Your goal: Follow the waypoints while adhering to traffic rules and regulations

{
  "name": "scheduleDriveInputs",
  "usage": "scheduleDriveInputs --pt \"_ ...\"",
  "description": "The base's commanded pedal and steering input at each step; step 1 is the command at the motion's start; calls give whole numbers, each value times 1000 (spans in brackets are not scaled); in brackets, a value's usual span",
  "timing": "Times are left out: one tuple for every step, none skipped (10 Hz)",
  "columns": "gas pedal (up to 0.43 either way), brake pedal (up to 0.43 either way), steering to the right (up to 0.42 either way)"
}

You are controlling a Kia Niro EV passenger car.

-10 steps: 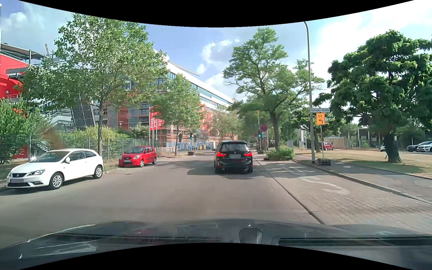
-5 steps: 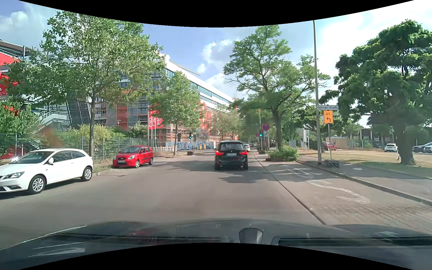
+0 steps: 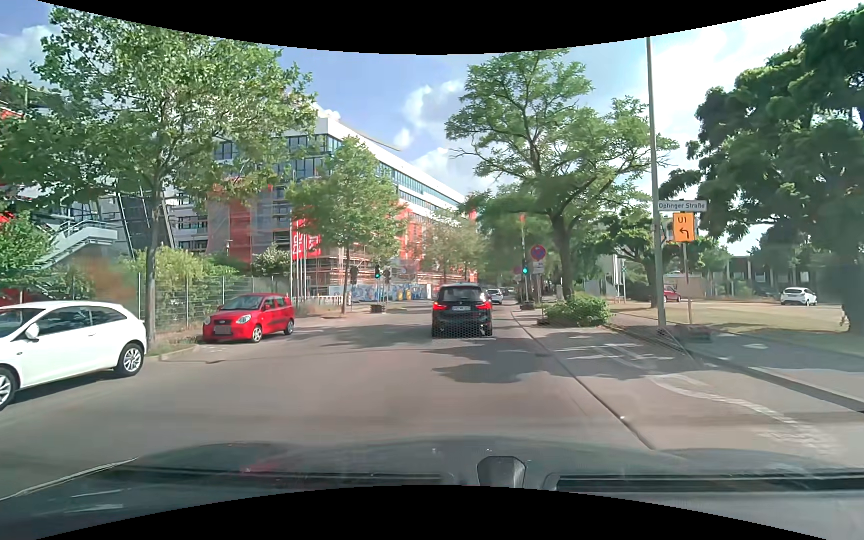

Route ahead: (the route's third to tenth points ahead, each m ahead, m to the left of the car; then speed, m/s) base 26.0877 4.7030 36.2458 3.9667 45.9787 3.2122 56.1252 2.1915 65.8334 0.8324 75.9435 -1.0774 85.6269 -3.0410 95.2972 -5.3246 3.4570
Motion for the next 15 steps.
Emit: scheduleDriveInputs --pt "358 0 -3" --pt "350 0 -2" --pt "331 0 0" --pt "311 0 0" --pt "299 0 2" --pt "287 0 4" --pt "287 0 5" --pt "287 0 6" --pt "287 0 6" --pt "287 0 8" --pt "280 0 10" --pt "280 0 11" --pt "268 0 13" --pt "260 0 14" --pt "248 0 14"
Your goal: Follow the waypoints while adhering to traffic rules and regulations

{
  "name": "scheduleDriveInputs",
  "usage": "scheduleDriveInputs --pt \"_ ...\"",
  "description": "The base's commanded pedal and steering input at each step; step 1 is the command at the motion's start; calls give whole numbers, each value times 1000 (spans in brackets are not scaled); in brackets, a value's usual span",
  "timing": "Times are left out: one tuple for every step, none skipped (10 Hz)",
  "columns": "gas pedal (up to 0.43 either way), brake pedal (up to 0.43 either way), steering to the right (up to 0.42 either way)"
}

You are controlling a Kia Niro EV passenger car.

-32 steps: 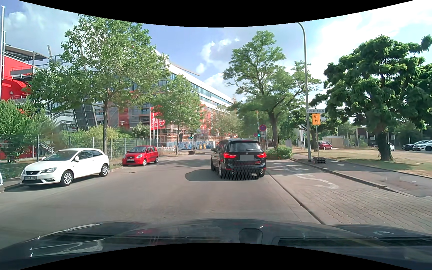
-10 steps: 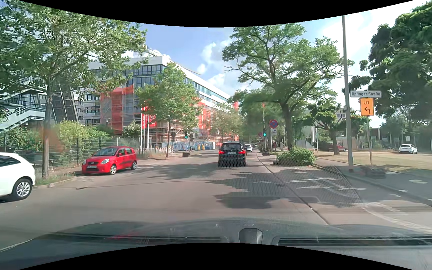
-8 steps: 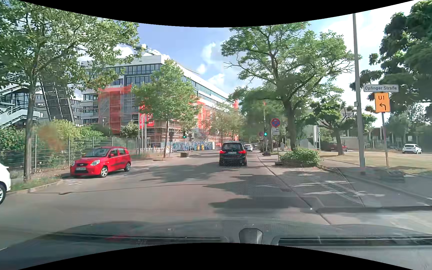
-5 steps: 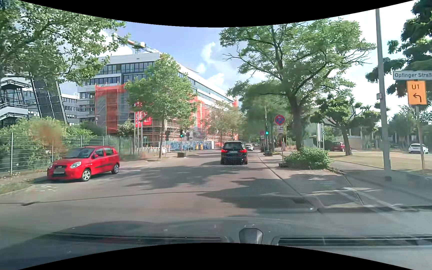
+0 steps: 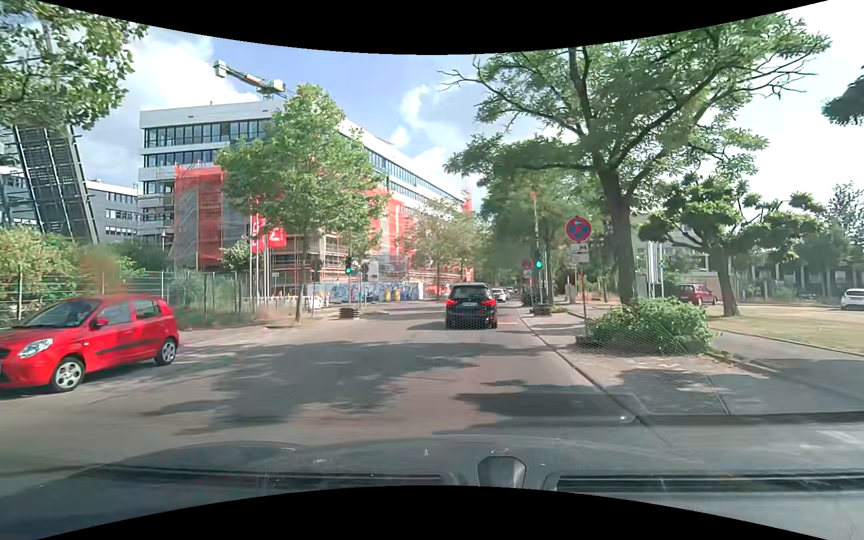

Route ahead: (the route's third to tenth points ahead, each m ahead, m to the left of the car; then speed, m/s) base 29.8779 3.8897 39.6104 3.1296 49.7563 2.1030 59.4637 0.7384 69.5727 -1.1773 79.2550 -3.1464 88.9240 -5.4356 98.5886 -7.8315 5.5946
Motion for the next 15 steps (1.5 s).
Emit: scheduleDriveInputs --pt "240 0 14" --pt "228 0 15" --pt "209 0 17" --pt "197 0 17" --pt "189 0 17" --pt "189 0 17" --pt "177 0 17" --pt "177 0 17" --pt "169 0 18" --pt "169 0 17" --pt "169 0 17" --pt "169 0 18" --pt "150 0 18" --pt "150 0 17" --pt "118 0 17"
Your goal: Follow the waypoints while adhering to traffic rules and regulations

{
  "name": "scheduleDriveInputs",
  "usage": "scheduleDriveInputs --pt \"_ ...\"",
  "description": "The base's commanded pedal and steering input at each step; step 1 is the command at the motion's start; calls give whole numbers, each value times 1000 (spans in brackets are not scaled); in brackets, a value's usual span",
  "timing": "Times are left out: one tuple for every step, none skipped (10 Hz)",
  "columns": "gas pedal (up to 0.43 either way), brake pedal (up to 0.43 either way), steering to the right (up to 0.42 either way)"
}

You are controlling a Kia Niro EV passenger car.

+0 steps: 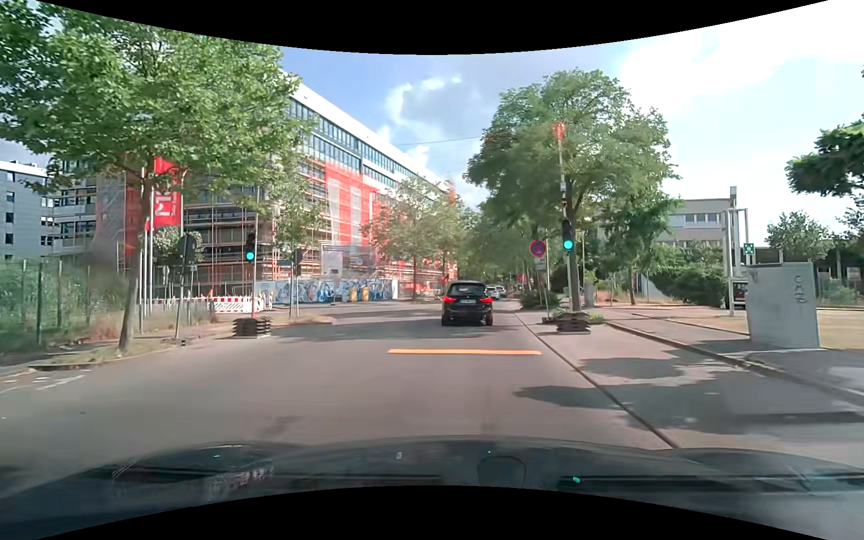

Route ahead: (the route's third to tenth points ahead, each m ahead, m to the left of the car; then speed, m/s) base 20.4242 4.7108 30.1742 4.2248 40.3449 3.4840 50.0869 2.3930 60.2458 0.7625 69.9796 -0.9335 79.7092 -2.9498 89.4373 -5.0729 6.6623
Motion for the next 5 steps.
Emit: scheduleDriveInputs --pt "118 0 17" --pt "118 0 17" --pt "118 0 17" --pt "118 0 16" --pt "118 0 15"
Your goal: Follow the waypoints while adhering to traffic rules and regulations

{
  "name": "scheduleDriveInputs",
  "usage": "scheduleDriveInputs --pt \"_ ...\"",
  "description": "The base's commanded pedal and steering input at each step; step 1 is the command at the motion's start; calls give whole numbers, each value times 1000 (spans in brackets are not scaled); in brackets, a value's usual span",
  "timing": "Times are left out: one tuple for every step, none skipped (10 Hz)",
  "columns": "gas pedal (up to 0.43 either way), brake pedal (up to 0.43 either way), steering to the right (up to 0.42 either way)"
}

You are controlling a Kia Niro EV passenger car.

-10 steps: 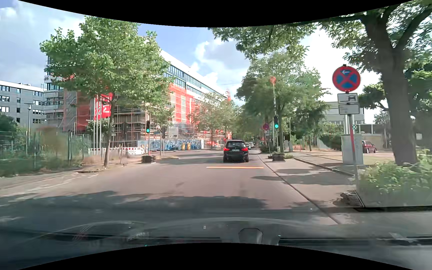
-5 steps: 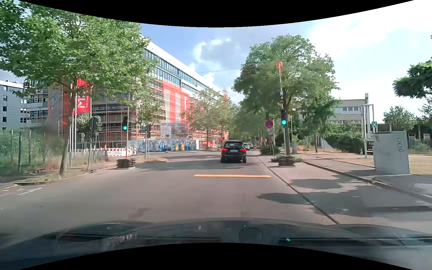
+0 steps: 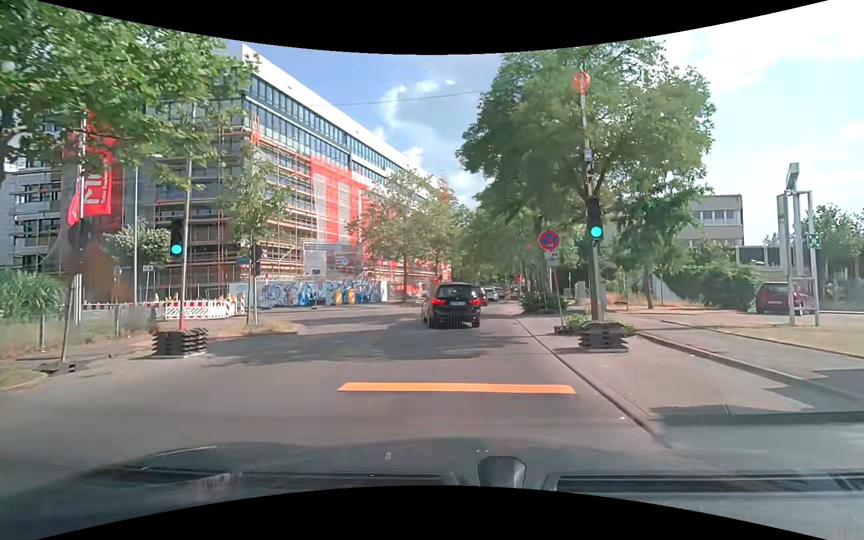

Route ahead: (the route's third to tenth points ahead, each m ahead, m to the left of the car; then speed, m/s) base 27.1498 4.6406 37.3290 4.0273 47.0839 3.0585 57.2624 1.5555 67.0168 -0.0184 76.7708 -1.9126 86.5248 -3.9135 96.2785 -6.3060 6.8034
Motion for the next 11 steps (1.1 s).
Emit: scheduleDriveInputs --pt "118 0 14" --pt "118 0 14" --pt "118 0 13" --pt "118 0 13" --pt "118 0 12" --pt "118 0 10" --pt "118 0 9" --pt "118 0 8" --pt "118 0 7" --pt "118 0 7" --pt "118 0 6"
